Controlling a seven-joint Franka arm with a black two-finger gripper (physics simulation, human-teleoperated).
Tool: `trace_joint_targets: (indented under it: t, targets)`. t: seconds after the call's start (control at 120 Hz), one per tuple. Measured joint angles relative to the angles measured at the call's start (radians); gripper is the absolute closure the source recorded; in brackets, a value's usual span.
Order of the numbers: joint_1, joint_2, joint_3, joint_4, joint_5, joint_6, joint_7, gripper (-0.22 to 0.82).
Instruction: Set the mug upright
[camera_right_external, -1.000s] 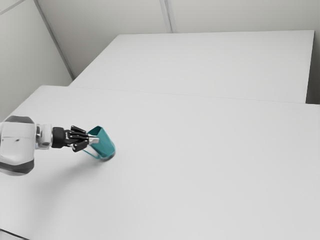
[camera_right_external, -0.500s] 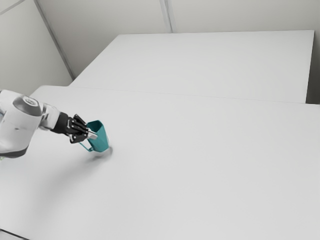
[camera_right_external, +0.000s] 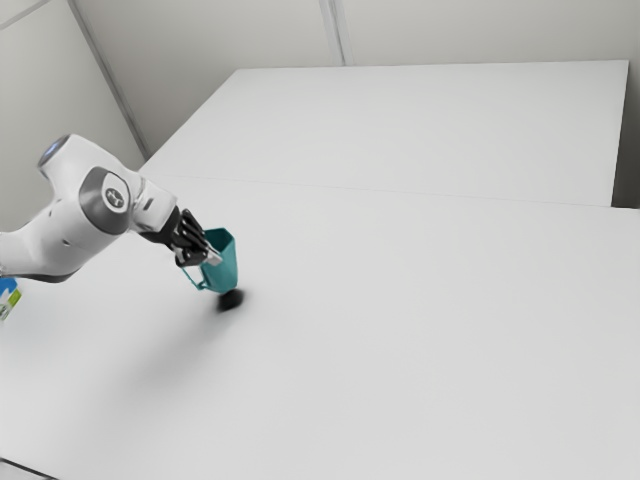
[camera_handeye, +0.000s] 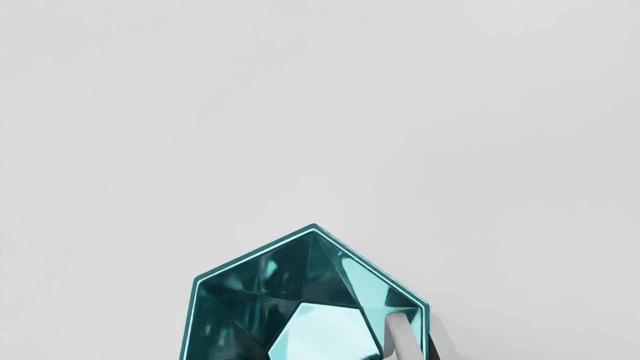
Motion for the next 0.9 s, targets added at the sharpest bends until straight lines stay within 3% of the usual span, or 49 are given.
trace_joint_targets:
  t: [0.183,0.408,0.9]
  targets:
    - [-0.069,-0.011,-0.006,-0.031,-0.065,0.076,-0.105,0.79]
    - [-0.061,-0.093,-0.018,-0.151,-0.111,0.116,-0.198,0.79]
    - [-0.102,-0.105,-0.019,-0.158,-0.115,0.078,-0.356,0.79]
